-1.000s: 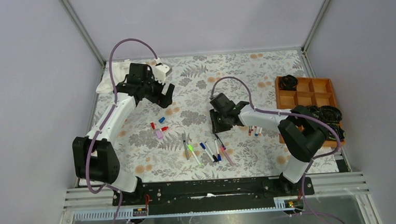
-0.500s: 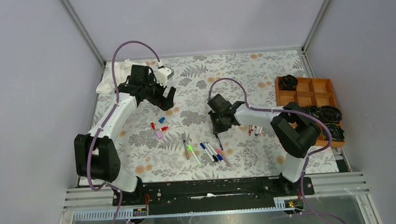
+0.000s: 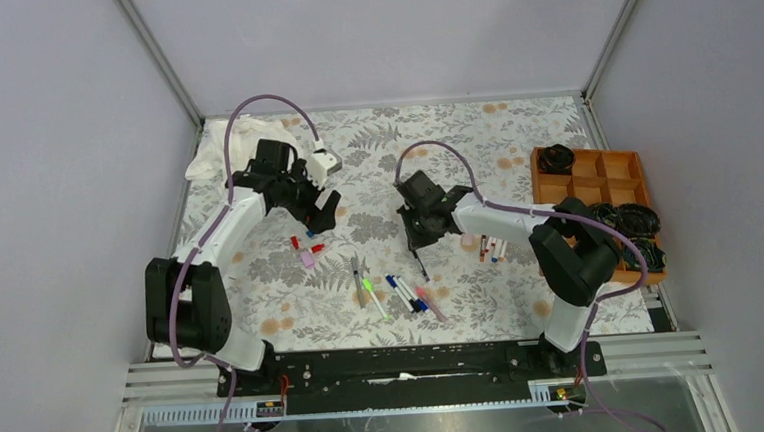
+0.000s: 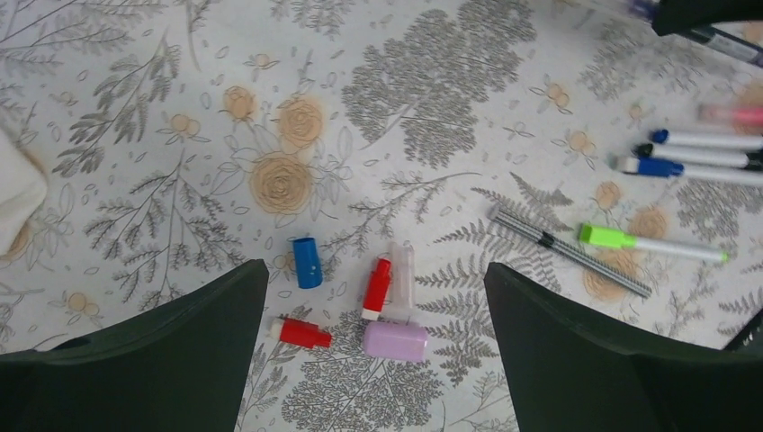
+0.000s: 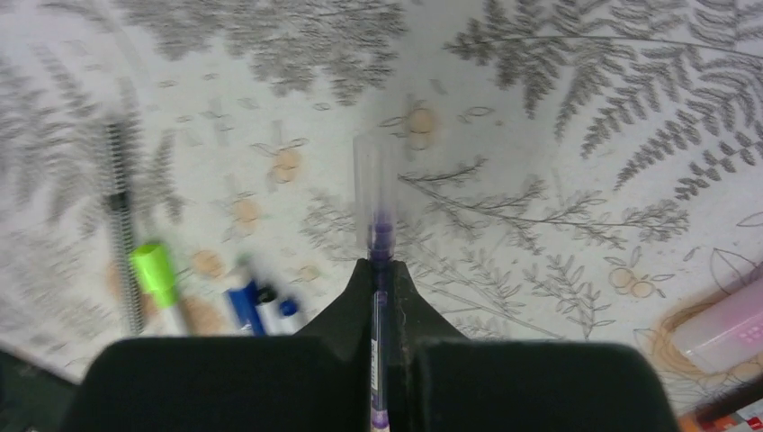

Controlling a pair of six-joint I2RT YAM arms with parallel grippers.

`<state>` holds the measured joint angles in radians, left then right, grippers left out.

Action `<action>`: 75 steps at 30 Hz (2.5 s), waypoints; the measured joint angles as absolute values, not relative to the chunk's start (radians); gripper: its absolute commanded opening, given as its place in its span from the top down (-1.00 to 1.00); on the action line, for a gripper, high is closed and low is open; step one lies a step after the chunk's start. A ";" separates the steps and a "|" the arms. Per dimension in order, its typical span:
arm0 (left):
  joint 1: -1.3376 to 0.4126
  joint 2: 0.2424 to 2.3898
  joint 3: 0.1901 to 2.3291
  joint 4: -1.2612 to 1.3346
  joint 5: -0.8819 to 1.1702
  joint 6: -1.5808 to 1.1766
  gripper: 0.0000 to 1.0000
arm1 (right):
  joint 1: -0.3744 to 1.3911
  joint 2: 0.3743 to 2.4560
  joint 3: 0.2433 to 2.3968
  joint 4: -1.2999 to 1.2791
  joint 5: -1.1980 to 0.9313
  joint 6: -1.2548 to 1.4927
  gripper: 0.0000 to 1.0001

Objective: Open the pen caps

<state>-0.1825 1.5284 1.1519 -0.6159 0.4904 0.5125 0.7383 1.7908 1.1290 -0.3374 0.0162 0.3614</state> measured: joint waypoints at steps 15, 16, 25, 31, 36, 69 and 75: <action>-0.264 1.436 1.136 -0.957 0.768 0.983 -0.72 | 0.723 1.765 1.259 -0.334 -0.813 0.359 1.00; -0.288 1.435 1.135 -0.981 0.779 1.010 -0.70 | 0.723 1.774 1.261 -0.327 -0.847 0.365 1.00; -0.383 1.397 1.128 -1.029 0.786 1.063 -0.52 | 0.723 1.840 1.305 -0.300 -1.113 0.405 1.00; -0.424 1.393 1.128 -1.034 0.787 1.070 -0.23 | 0.723 1.882 1.329 -0.298 -1.173 0.409 1.00; -0.447 1.393 1.128 -1.037 0.786 1.073 0.17 | 0.723 1.905 1.352 -0.306 -1.171 0.417 0.96; -0.462 1.425 1.170 -1.125 0.703 1.179 1.00 | 0.725 1.844 1.284 -0.301 -1.118 0.346 1.00; -0.308 1.436 1.223 -1.164 0.594 1.249 1.00 | 0.689 1.782 1.174 -0.418 -1.032 0.336 1.00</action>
<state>-0.3080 1.4361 1.2232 -1.1645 0.5938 1.2488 0.6888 1.7824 1.1740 -0.4179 -1.0317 0.3355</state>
